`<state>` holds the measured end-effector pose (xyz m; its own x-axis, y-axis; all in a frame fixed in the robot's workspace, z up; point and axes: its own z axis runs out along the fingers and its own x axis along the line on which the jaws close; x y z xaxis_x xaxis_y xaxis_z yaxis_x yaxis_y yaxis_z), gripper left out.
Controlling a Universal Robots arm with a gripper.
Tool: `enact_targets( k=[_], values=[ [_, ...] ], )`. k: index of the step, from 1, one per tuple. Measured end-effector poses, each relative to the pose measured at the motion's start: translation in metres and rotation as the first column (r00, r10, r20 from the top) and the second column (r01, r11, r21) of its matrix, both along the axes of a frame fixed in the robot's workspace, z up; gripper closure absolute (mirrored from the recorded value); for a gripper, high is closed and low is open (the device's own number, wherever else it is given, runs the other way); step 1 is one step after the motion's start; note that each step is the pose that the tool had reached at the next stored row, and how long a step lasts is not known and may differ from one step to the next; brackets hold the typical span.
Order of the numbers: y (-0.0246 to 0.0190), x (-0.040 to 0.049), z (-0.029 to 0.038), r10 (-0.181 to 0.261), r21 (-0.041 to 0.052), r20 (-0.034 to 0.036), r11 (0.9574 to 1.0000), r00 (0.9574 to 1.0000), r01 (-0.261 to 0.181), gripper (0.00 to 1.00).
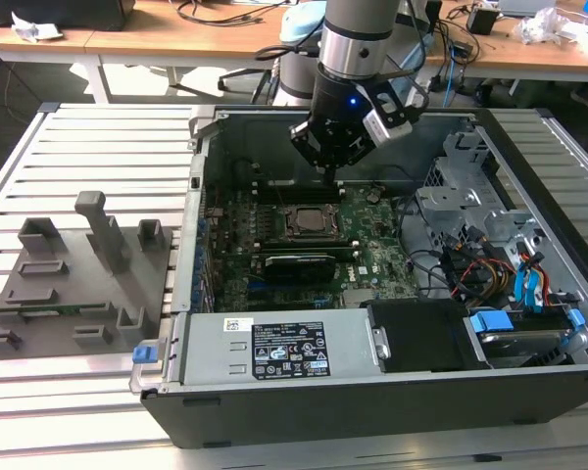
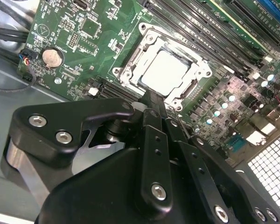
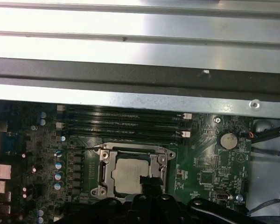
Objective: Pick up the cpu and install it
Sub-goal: 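Install the first cpu locking lever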
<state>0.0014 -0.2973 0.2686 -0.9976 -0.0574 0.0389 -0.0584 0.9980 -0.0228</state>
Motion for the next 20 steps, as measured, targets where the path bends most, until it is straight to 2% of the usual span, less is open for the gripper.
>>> enact_targets(
  k=[15,20],
  values=[
    [0.0001,-0.0232,0.0000,0.000,0.0000,0.0000,1.0000,1.0000,0.000,0.89],
    [0.0000,-0.0252,0.0000,0.000,0.0000,0.0000,1.0000,1.0000,0.000,0.89]
  ],
)
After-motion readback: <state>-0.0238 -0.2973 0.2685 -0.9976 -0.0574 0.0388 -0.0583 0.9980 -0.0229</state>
